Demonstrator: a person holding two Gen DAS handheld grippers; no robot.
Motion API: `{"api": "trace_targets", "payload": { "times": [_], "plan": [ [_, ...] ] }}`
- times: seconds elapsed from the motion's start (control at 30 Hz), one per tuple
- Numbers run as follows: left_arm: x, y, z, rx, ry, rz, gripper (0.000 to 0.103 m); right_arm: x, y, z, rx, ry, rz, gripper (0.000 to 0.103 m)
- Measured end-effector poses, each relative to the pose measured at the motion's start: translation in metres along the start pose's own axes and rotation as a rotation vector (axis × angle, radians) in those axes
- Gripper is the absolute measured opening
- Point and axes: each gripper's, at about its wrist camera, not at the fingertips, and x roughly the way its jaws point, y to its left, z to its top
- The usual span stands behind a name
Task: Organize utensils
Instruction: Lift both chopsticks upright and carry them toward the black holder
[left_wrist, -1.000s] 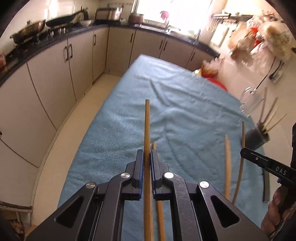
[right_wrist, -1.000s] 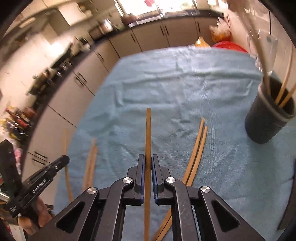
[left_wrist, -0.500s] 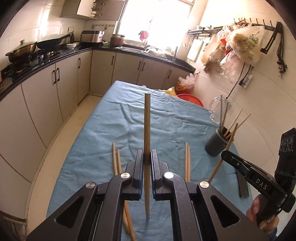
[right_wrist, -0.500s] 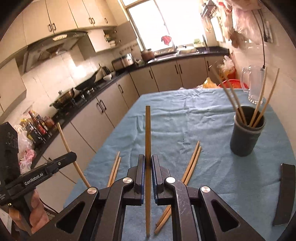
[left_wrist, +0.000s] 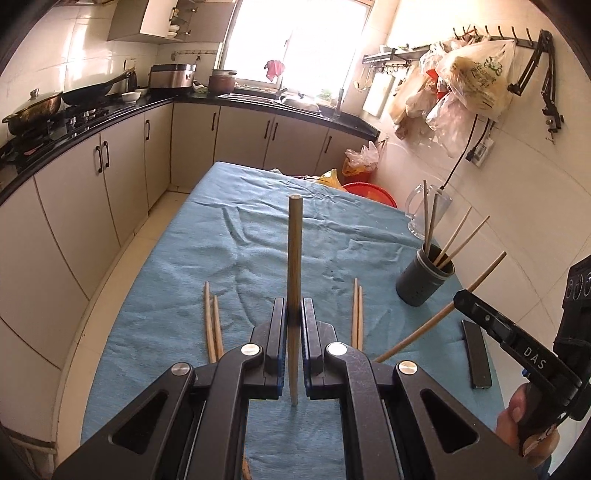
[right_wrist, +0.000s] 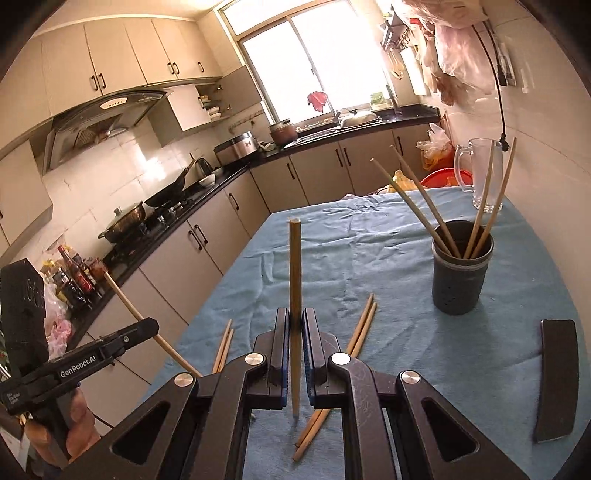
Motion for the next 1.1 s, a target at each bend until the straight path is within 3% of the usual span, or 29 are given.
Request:
{"api": "trace_targets", "payload": {
  "times": [1.1],
  "plan": [
    [0.003,-0.038,0.011,0.076,0.006,-0.022,0.007,-0.037,-0.043,0.006,0.088,-0.062,-0.022,0.008]
  ]
}}
